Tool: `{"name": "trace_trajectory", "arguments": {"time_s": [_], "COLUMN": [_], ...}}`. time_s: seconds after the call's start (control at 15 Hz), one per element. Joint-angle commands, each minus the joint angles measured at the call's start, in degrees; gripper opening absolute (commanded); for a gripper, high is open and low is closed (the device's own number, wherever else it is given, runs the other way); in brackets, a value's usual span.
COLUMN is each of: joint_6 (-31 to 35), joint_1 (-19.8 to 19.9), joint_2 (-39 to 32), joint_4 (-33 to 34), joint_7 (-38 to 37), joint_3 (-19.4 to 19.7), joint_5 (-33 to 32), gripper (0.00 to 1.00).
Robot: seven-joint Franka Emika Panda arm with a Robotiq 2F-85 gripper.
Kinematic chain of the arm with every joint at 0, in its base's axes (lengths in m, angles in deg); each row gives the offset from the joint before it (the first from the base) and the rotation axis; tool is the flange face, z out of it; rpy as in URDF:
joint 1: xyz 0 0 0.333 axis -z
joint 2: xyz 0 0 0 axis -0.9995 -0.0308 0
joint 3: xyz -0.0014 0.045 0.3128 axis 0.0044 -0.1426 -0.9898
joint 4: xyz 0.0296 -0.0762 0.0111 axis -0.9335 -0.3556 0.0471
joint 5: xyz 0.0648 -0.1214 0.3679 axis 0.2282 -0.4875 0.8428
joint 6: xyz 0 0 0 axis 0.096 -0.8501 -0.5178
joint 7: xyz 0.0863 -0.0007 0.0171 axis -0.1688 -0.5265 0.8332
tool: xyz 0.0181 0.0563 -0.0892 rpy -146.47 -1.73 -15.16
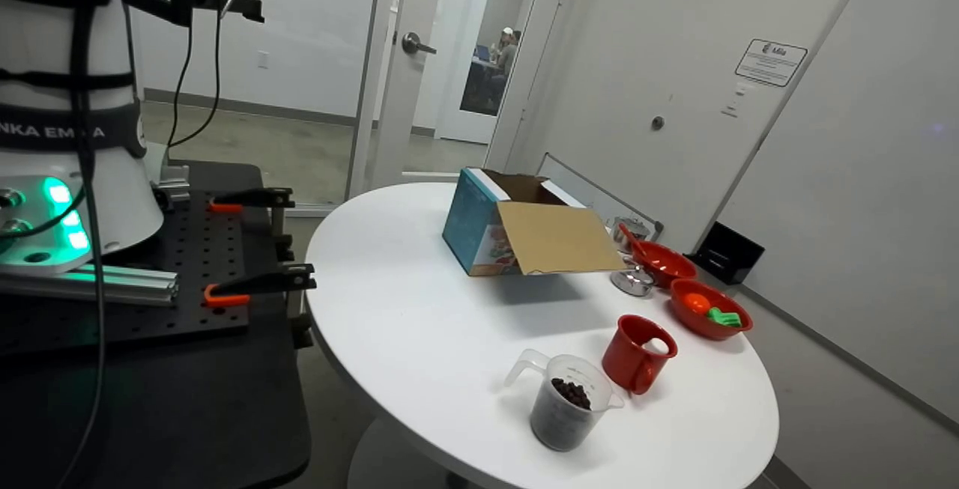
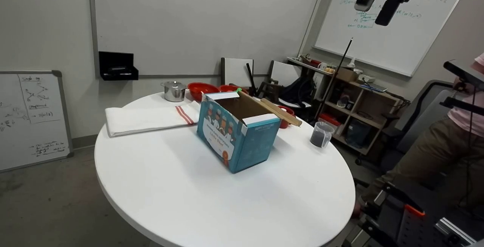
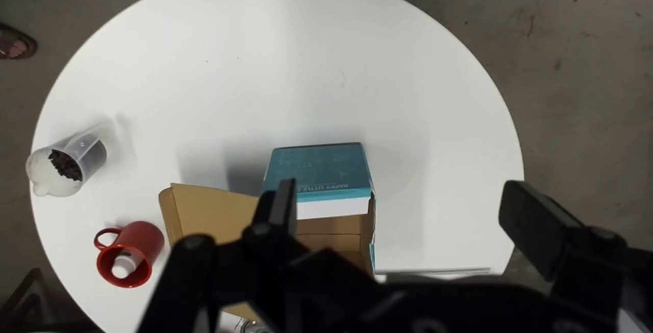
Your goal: Close the box
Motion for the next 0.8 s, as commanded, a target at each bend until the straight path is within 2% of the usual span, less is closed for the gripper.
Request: {"name": "trace_trajectory", "arguments": {"time_s": [0.0, 0.2, 0.4, 0.73], "joint_6": [-0.12, 1.02, 2.7, 1.5], "joint_1": [-0.73, -0.74, -0.6, -0.44], "joint_2": [-0.1, -3.21, -6.24, -13.18], "joint_4": [0.05, 0.94, 2.57, 7.08], "joint_7": [-0.28, 1.66, 5.32, 20.92], "joint_3": [0.41, 2.0, 6.1, 17.54], "joint_5": [-0.33, 1.0, 3.89, 15.1], "gripper": [1.0, 1.0, 1.0, 1.0]}}
